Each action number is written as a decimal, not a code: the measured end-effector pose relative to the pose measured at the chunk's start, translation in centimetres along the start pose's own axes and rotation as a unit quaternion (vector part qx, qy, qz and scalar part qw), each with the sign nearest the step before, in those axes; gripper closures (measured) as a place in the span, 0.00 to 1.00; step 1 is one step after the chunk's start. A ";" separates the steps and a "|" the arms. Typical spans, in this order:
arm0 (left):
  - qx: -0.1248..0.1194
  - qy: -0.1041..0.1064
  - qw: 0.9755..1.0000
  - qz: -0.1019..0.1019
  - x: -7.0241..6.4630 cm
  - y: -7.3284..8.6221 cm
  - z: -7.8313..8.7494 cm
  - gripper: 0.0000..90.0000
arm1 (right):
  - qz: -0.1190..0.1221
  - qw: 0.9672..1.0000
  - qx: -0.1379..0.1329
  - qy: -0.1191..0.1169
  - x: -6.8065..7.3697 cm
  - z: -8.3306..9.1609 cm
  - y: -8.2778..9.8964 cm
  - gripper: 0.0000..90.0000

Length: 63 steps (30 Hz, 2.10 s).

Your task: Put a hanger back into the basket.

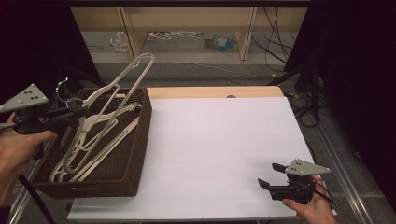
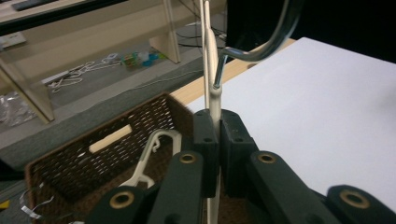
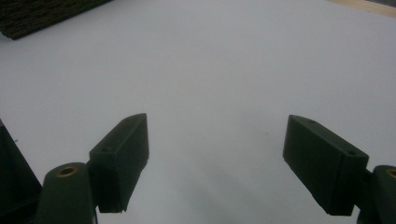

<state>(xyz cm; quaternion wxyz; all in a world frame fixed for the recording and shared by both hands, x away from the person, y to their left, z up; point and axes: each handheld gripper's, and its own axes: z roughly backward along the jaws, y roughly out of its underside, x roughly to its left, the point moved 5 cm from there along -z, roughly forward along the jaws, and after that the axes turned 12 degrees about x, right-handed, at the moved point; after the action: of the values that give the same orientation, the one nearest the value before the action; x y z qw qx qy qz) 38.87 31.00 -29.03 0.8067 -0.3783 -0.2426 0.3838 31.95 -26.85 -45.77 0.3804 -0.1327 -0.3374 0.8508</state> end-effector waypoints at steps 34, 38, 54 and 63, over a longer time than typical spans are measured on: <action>0.089 -0.008 0.995 0.033 3.7 7.7 -7.2 0.95 | 0.010 1.000 0.004 -0.005 0.0 -0.3 0.1 0.26; 0.095 -0.008 0.995 0.038 4.5 7.9 -6.9 0.95 | 0.010 1.000 0.003 -0.004 0.0 -0.3 0.1 0.26; 0.096 0.023 0.995 0.005 5.7 7.0 -5.8 0.95 | 0.010 1.000 0.001 -0.004 0.0 -0.3 0.1 0.27; 0.110 0.013 0.994 0.015 6.0 7.7 -8.1 0.95 | 0.007 1.000 0.003 -0.007 0.0 -0.3 0.1 0.27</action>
<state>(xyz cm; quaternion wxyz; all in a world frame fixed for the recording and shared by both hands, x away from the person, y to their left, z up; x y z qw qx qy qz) 44.57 35.57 -39.38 0.8407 -0.2956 -0.1824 0.4154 31.99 -26.74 -46.05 0.3727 -0.1281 -0.3369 0.8551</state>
